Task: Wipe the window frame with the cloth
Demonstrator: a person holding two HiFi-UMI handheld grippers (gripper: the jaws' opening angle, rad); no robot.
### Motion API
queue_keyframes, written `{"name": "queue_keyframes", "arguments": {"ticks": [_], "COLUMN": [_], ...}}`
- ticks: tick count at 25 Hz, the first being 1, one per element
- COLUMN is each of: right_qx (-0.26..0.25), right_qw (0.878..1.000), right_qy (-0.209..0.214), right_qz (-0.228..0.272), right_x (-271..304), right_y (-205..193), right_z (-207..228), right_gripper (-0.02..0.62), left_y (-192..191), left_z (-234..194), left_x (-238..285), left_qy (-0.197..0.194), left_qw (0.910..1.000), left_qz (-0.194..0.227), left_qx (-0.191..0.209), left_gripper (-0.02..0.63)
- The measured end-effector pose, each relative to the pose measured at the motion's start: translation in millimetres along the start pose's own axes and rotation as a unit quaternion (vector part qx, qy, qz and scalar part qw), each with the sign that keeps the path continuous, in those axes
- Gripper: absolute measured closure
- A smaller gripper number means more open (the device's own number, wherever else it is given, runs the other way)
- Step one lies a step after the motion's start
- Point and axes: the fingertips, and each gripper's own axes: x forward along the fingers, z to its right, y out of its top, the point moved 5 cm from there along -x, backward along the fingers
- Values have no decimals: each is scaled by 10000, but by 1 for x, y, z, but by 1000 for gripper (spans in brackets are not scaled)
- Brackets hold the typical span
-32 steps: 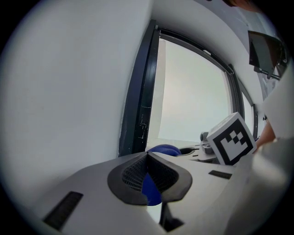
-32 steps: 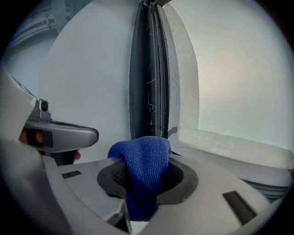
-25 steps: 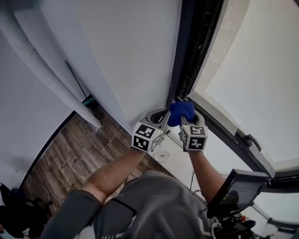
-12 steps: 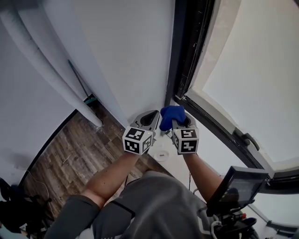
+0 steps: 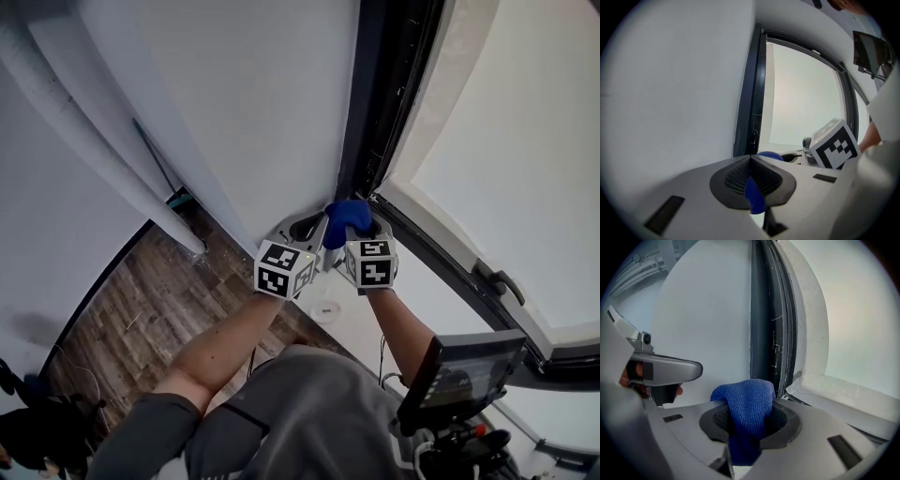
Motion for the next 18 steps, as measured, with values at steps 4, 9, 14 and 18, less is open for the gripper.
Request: {"name": "queue_keyframes", "arguments": {"ticks": [4, 9, 14, 18], "right_qx": [40, 60, 64, 11], "right_qw": [9999, 9986, 9951, 9925], "right_qy": [-33, 49, 104, 141], "right_qz": [136, 522, 976, 1211], "right_x": [-1, -19, -51, -73], "right_y": [15, 48, 95, 134], "right_z": [4, 3, 7, 14], "right_gripper": [477, 477, 477, 477], "left_y": [16, 47, 101, 145], "left_z": [1, 19, 40, 51], "left_x": [6, 6, -3, -13], "left_qy": [-152, -316, -314, -193], "left_qw": [9997, 9986, 9956, 9932], "left_qz": [89, 381, 832, 1117], "left_qx": [176, 158, 294, 279], "left_gripper": [597, 597, 597, 597]}}
